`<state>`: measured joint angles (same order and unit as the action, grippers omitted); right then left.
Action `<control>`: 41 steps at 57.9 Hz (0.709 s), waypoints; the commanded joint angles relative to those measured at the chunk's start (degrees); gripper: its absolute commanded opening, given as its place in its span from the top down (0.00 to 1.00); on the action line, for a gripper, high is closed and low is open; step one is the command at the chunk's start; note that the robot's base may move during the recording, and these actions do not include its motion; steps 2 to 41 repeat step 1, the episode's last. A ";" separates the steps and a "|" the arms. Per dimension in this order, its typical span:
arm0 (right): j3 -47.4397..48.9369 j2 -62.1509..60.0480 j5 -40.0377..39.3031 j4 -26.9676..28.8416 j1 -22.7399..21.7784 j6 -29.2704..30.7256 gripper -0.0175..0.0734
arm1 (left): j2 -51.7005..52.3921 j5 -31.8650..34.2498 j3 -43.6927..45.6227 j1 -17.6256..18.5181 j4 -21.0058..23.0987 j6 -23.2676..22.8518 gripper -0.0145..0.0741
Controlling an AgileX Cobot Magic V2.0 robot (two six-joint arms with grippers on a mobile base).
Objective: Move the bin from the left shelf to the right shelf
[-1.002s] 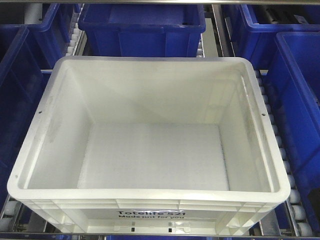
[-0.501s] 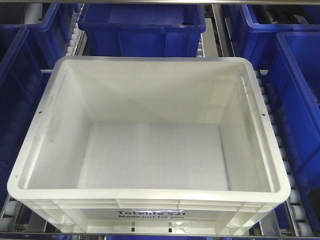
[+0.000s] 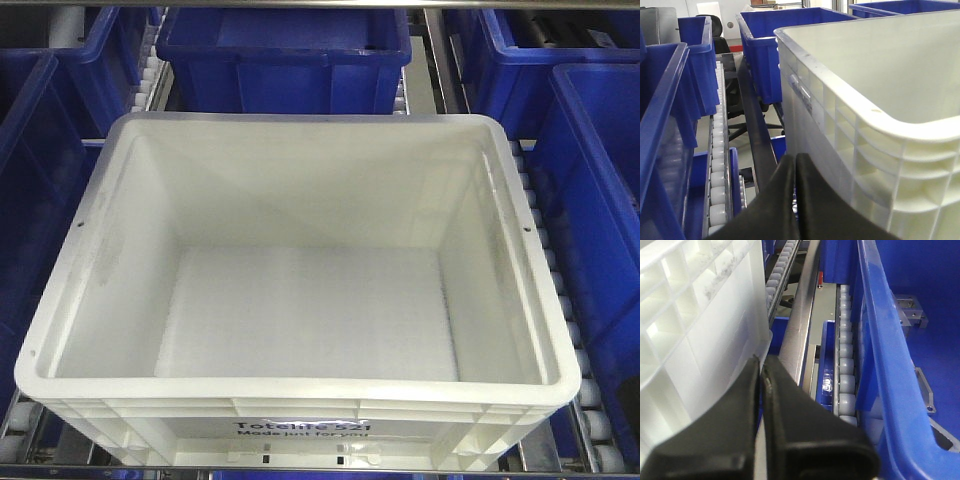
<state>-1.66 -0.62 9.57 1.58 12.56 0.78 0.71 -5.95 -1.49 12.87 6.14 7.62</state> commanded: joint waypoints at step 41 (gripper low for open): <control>-1.08 -0.65 -4.18 -0.40 0.03 -0.17 0.82 | 0.87 4.10 -1.10 0.29 0.15 -0.19 0.84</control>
